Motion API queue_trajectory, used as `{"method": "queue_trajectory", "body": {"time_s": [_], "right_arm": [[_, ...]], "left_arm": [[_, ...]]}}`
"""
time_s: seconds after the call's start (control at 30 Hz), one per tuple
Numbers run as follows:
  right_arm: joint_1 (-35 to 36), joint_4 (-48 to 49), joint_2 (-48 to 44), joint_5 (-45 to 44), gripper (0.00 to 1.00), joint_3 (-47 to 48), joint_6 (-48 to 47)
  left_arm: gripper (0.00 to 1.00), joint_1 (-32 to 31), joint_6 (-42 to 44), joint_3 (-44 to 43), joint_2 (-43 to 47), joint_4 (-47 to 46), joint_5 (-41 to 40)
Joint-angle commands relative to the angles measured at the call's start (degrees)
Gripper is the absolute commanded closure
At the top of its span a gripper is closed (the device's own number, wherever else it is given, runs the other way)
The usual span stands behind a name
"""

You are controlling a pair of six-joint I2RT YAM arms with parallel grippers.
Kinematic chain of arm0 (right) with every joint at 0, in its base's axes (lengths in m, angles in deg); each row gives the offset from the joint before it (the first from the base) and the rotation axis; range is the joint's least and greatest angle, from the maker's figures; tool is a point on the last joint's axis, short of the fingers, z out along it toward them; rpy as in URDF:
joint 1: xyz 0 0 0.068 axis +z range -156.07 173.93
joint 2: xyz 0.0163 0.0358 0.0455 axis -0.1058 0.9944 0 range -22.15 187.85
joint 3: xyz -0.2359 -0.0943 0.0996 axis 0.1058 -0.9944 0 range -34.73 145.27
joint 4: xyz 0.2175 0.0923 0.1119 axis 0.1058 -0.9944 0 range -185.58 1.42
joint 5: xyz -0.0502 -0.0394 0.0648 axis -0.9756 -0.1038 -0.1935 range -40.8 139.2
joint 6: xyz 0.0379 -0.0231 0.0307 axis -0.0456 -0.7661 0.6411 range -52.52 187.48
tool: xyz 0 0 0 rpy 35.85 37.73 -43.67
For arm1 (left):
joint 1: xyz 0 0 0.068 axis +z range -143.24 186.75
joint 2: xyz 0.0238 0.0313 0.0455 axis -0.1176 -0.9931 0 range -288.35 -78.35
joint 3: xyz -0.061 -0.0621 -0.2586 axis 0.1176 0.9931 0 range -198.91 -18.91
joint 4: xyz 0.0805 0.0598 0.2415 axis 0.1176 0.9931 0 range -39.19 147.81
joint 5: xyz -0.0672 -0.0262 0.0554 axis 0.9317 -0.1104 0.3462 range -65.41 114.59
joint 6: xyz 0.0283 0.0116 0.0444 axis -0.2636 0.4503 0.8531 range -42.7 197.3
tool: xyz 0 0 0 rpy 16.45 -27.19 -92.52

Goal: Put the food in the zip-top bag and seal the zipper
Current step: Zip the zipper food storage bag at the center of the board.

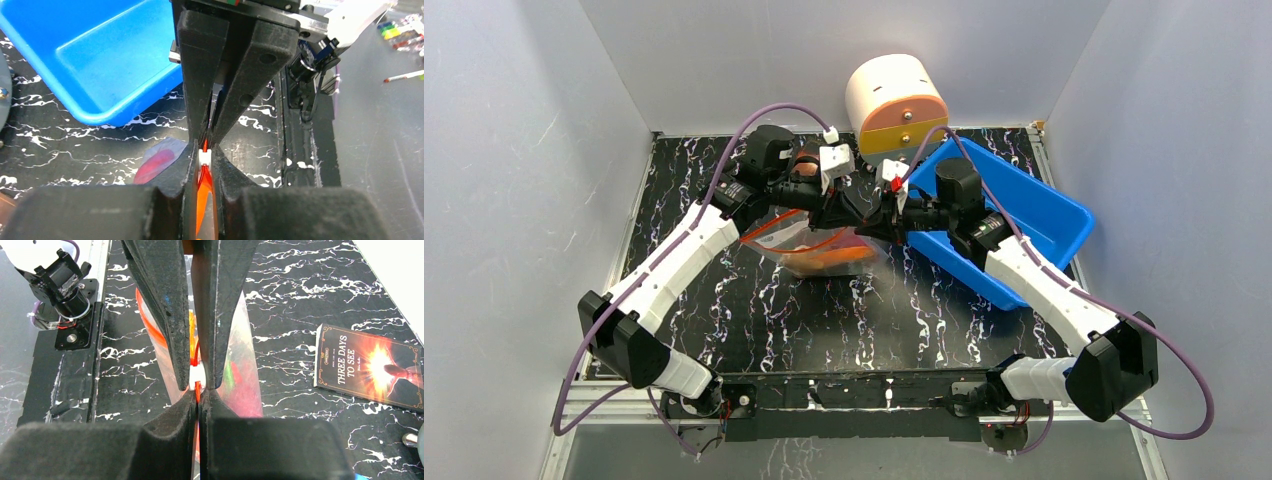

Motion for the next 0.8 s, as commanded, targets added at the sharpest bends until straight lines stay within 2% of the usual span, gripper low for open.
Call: {"method": "queue_trajectory", "body": {"time_s": [0.0,0.2,0.77], "right_arm": [[0.4,3.9,-1.5,-0.3,1.0,1.3,-1.2],[0.4,5.7,-4.2,-4.6,1.0,-1.4,-1.7],[0.3,5.5,-5.2,-4.8,1.0,-2.5,-1.0]], "left_arm": [[1.0,-0.4,4.4,-3.0,0.1,5.1,-0.6],[1.0,-0.4,7.7,-5.0,0.3,11.7,-2.4],[1.0,-0.4,10.2,-4.7,3.0,16.2,-7.7]]}}
